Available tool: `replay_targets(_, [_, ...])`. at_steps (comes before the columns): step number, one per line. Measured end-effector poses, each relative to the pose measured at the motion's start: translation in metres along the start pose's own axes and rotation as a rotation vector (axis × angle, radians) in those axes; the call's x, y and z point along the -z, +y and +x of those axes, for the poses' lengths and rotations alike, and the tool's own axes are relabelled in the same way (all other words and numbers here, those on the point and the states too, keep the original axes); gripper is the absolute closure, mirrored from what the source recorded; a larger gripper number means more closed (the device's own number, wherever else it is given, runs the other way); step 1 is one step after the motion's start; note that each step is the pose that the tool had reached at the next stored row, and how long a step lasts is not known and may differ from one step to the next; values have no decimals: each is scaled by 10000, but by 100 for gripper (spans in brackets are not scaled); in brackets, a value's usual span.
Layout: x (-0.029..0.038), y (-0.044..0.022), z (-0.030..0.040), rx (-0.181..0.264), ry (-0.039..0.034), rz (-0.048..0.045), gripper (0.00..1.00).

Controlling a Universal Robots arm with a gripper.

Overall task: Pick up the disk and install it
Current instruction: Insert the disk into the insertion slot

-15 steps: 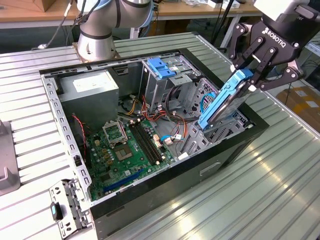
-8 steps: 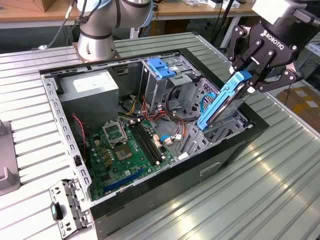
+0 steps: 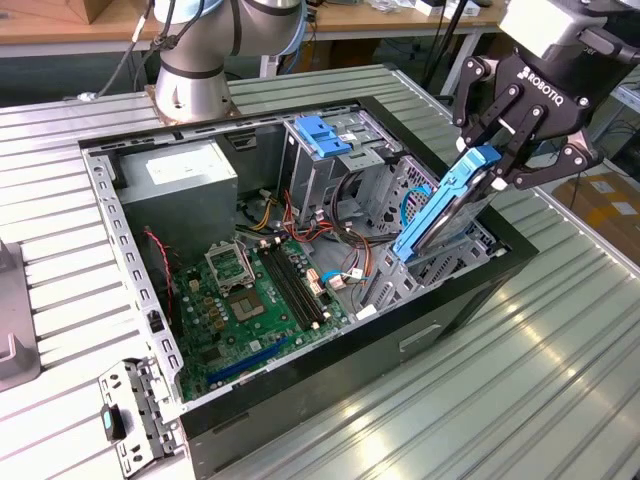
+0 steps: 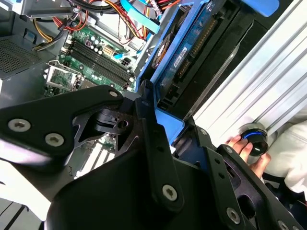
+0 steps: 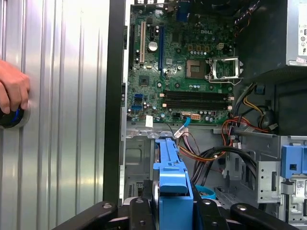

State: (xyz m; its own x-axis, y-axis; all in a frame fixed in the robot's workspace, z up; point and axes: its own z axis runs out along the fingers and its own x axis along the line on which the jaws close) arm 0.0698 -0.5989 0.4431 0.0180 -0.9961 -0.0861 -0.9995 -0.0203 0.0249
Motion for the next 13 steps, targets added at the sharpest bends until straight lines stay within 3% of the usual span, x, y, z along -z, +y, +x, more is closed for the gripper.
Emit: replay_targets(13, [-100,-3,9,14,2,-1,63])
